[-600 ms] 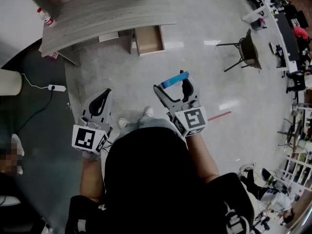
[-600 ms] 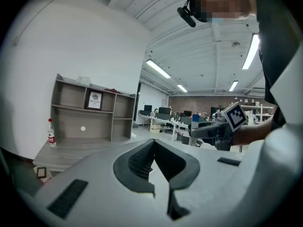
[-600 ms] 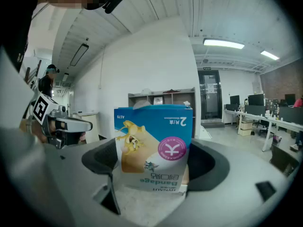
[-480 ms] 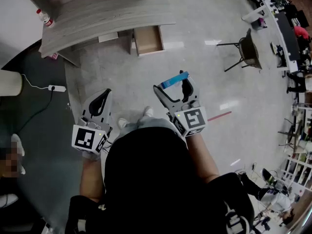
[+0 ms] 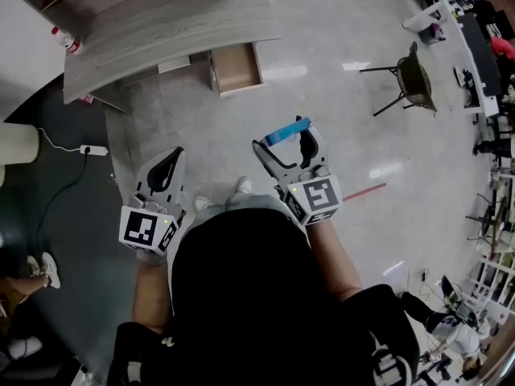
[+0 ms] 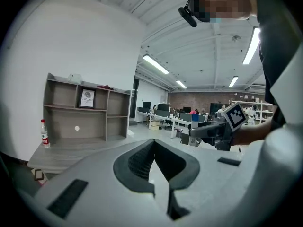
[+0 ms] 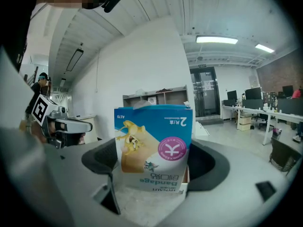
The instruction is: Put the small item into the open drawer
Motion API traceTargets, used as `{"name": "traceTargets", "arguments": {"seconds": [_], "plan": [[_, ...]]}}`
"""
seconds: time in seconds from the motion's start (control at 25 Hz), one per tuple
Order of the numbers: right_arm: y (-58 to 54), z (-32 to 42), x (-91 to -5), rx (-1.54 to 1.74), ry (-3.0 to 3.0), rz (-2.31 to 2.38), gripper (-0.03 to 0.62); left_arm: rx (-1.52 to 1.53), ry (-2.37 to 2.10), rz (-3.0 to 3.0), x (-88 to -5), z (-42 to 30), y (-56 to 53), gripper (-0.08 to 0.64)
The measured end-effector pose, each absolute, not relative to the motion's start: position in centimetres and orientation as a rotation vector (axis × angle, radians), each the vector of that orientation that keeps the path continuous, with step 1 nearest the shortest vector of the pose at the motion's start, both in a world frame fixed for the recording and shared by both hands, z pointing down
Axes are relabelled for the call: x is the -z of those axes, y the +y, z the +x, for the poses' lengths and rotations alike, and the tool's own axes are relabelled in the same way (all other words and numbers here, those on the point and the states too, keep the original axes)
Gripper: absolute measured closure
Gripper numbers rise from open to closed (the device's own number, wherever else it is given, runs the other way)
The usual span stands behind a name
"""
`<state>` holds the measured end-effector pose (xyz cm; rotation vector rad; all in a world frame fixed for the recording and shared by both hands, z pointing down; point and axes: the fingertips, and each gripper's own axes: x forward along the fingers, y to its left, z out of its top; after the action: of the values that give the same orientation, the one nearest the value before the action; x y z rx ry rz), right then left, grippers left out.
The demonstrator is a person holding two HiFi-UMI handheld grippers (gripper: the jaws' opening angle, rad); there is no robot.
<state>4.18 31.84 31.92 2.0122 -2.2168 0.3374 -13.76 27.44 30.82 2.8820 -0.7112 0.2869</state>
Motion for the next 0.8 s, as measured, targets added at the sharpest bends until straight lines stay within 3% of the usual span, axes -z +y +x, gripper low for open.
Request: {"name": "traceTargets", "arguments": {"seconds": [0.48,0.8], "plan": [[31.1,10.9,-35.6,-0.431,-2.192,2.026,0.138,-0.350,-0.640,2.895,-32.9,-6.4,26.6,0.558],[25.4,11.1,-35.6,-0.454,-2.144,2.044,0.138,-0.324,-0.583,2.878,-33.4,-5.6,20.2,0.558]]}}
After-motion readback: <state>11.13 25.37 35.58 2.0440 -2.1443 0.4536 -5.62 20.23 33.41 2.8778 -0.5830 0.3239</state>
